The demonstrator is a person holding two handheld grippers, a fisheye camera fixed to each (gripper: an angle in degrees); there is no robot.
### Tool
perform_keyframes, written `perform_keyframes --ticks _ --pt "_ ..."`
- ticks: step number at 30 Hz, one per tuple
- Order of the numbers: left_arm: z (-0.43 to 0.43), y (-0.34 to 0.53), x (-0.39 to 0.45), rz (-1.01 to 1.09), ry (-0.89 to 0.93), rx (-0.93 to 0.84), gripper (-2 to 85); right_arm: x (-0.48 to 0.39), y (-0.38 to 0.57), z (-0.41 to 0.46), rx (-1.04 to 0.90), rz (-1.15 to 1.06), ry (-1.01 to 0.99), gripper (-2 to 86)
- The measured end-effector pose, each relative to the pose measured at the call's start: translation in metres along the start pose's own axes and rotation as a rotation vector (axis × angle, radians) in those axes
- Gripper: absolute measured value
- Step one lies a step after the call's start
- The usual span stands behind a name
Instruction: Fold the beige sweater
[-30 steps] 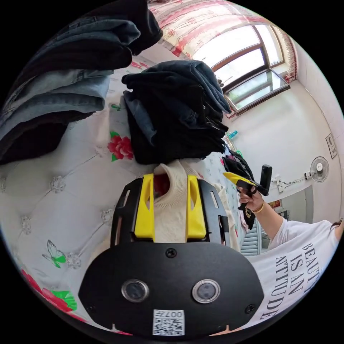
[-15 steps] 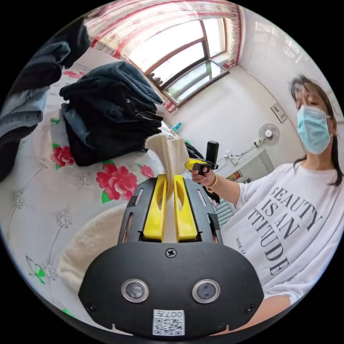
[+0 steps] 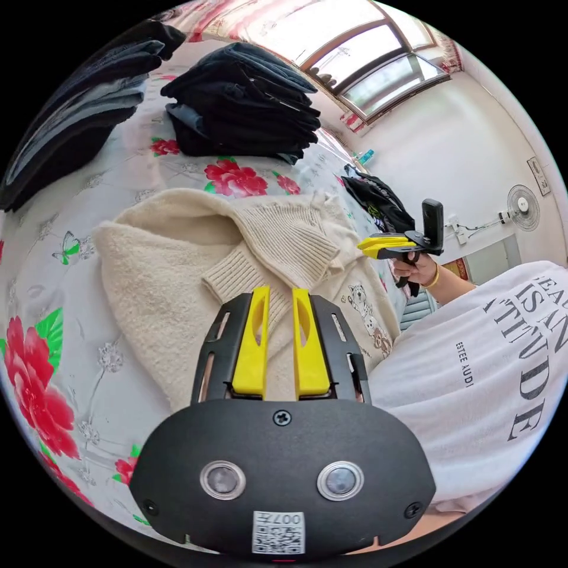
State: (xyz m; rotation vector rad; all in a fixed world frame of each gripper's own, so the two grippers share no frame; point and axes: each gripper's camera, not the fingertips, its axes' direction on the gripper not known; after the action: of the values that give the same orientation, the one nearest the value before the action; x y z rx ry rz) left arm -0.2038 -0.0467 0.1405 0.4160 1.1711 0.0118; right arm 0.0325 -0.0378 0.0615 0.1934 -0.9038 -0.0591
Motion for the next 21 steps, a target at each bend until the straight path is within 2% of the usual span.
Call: perform_keyframes --ticks 5,10,13,17,21 --pt "-0.034 0.085 0.02 -0.124 -0.079 0.033 7.8 -0.012 0.077 -0.03 0.021 0.137 0.084 5.7" --pt "-0.041 0.21 0.046 -0.31 -0.197 -0.046 8.9 -0.023 0.186 -0.049 0.0 0.345 0.162 5.7" --pt "-0.032 0.262 0.054 -0.43 -0.193 -0.061 10.2 -0.026 0.232 -0.049 -0.03 0.448 0.128 6.1" --pt "-0.006 0.279 0.061 -0.453 -0.178 -0.117 12.5 -0.039 0.258 -0.038 -0.108 0.462 0.097 6.5" --pt "0.028 0.26 0.063 -0.417 -0.221 -0.177 12.9 -0.053 0.255 -0.017 -0.209 0.398 0.085 6.5"
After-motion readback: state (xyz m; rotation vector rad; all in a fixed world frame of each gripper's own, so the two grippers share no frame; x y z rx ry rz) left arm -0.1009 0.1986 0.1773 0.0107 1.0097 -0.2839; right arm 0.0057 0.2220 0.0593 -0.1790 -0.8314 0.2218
